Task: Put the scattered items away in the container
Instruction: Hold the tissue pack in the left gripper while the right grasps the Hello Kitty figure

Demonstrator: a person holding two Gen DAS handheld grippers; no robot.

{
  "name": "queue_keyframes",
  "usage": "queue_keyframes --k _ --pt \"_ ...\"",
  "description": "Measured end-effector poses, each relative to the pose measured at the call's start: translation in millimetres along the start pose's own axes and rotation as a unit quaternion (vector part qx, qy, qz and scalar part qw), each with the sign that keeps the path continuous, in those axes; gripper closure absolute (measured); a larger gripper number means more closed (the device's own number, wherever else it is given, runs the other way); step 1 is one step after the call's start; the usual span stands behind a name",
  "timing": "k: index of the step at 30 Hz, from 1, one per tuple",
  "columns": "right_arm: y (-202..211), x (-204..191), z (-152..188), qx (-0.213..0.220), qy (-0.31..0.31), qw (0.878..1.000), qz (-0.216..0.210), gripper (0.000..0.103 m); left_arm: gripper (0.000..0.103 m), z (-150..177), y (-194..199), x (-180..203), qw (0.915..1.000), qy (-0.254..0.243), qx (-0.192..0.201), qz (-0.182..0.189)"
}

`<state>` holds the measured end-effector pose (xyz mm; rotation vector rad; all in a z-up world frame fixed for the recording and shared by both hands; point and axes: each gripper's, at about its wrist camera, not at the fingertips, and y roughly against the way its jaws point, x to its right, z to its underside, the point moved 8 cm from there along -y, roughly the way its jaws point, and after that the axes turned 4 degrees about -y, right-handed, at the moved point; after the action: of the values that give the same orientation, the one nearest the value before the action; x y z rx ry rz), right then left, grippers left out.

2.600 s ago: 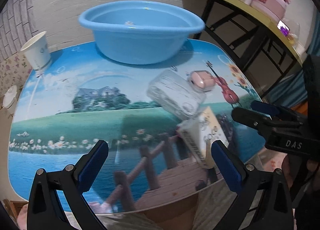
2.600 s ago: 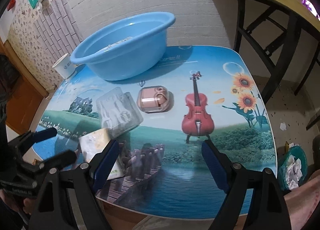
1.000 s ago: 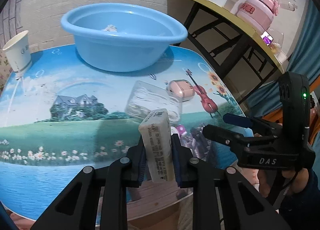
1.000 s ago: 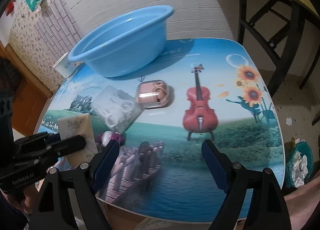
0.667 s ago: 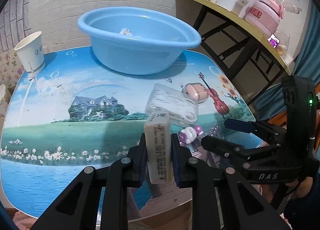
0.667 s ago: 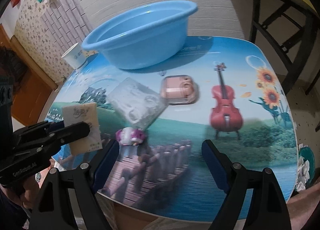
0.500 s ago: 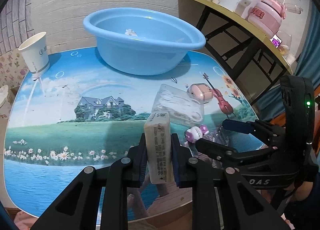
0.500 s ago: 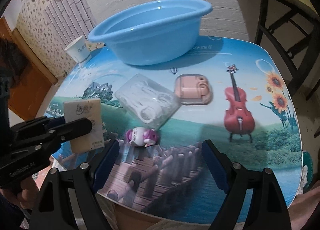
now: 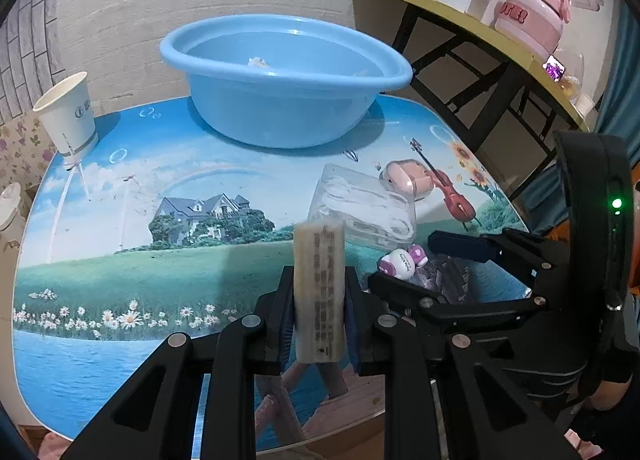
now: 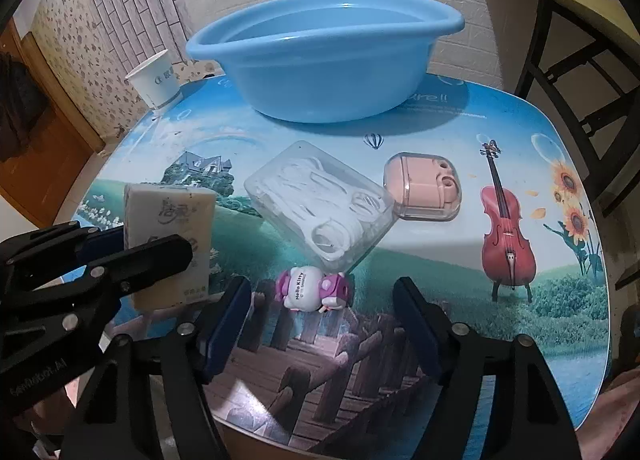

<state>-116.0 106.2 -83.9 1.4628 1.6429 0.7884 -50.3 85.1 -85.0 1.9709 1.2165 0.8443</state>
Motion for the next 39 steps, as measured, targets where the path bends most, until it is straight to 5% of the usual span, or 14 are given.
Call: queue_keyframes --k 4,8,24,31,39 --pt "1.8 -1.6 -0.6 0.005 0.016 1.000 0.002 0.054 0.082 6.9 -10.7 2.2 0.9999 -0.003 -0.014 0.000" --pt "4.4 4.0 0.2 0.006 0.010 1.000 -0.004 0.065 0.082 9.9 -17.6 3.5 0.9998 -0.005 -0.021 -0.002" --pt "16.0 36.0 6.5 0.013 -0.016 1.000 0.010 0.065 0.081 5.2 -25.5 8.0 0.9996 -0.018 -0.018 -0.013" --pt "14.4 30.8 5.4 0.017 -0.009 1.000 0.018 0.059 0.059 3.6 -26.9 13.4 0.9996 -0.026 -0.012 -0.008" --pt "12.7 35.9 4.8 0.027 -0.015 0.999 0.041 0.045 0.052 0.7 -29.6 9.2 0.9994 -0.027 -0.004 -0.020"
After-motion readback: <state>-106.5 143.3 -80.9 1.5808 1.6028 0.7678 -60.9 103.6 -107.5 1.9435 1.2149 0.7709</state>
